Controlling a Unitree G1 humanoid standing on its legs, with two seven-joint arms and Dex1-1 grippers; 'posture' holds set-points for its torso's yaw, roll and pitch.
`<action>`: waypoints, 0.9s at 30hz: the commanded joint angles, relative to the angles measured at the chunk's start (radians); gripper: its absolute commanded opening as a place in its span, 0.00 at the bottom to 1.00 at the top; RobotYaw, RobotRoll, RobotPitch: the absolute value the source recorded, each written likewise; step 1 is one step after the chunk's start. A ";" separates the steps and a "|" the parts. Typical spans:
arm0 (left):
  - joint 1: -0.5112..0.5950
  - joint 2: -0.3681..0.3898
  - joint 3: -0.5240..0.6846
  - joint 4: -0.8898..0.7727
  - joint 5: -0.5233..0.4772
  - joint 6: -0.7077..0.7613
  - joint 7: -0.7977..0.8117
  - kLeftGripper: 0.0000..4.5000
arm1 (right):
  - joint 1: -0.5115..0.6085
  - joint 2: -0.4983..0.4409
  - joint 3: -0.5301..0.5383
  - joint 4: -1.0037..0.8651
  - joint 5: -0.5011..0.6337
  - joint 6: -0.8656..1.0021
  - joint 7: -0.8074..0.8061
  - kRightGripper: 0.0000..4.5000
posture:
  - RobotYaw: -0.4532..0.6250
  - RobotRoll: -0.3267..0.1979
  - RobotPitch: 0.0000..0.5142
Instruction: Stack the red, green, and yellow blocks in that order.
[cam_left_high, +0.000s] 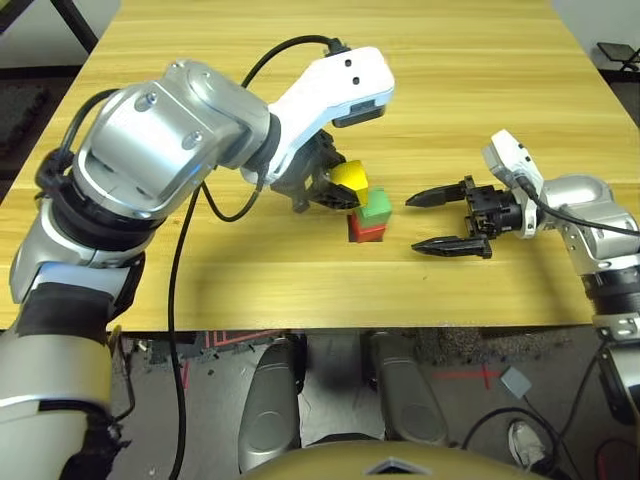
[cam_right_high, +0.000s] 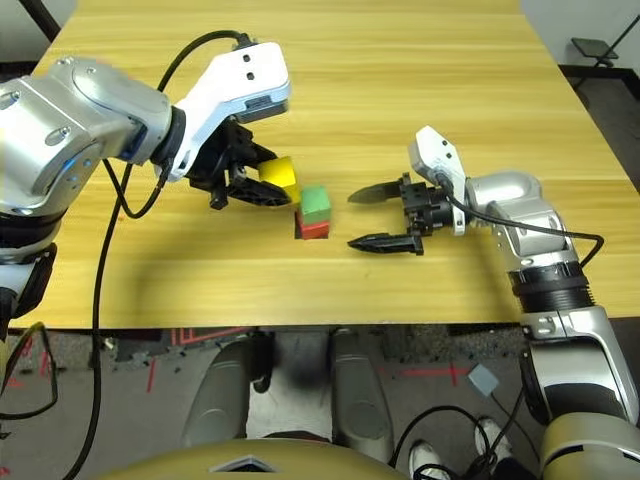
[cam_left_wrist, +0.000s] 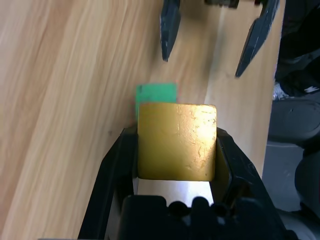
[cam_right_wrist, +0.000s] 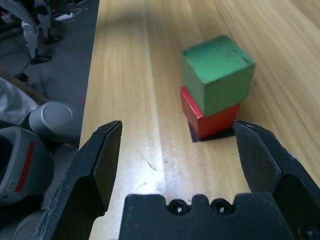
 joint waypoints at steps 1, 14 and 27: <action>-0.016 -0.031 -0.032 0.024 -0.006 -0.030 0.014 0.45 | 0.023 -0.011 -0.017 -0.025 0.010 -0.002 -0.006 1.00 | 0.58 0.89 0.27; 0.000 -0.134 -0.104 0.192 0.081 -0.163 0.103 0.45 | 0.009 -0.027 -0.029 0.022 -0.012 -0.042 -0.022 1.00 | 0.57 0.90 0.31; -0.005 -0.132 -0.148 0.244 0.133 -0.201 0.067 0.45 | -0.012 -0.044 -0.037 0.061 -0.018 -0.064 -0.036 1.00 | 0.56 0.91 0.34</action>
